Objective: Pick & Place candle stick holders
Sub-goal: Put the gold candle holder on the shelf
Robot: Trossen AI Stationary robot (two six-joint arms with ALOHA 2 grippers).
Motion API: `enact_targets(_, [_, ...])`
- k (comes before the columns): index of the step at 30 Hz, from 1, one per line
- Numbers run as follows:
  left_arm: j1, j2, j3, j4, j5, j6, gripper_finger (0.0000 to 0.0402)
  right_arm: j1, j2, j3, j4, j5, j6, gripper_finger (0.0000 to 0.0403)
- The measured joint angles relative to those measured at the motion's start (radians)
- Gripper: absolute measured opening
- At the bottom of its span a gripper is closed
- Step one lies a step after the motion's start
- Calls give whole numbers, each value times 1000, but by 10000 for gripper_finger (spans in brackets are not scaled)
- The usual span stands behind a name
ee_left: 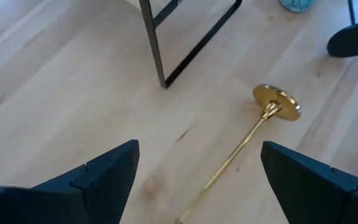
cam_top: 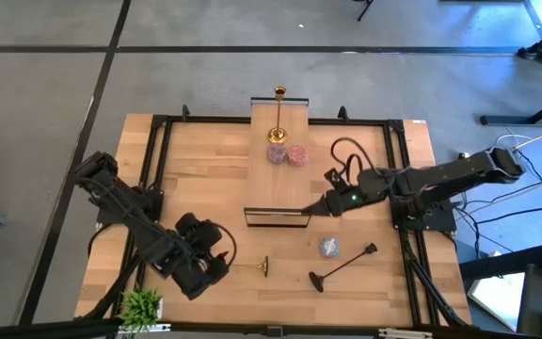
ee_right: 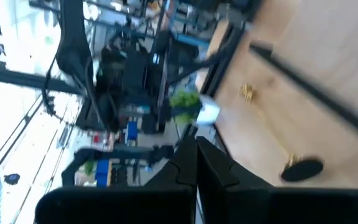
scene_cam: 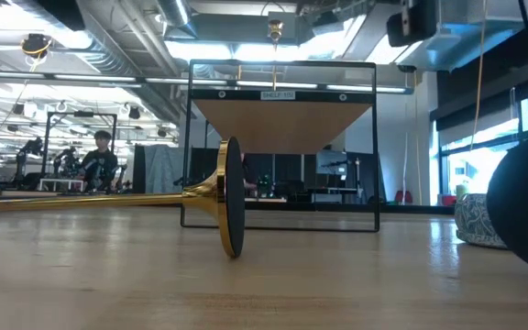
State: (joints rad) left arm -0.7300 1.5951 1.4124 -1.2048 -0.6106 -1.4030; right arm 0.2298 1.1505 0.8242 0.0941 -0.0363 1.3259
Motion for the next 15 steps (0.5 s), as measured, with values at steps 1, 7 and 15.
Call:
enact_targets(1, [-3,0,0,2,0,-11,336,18,4,0,1,0,8,1])
enact_targets(7, [-1,0,0,13,-1,-11,336,132,32,0,-1,3,49,1])
enact_targets(15, [9,0,0,33,25,-28,336,263,95,0,-31,9,109,1])
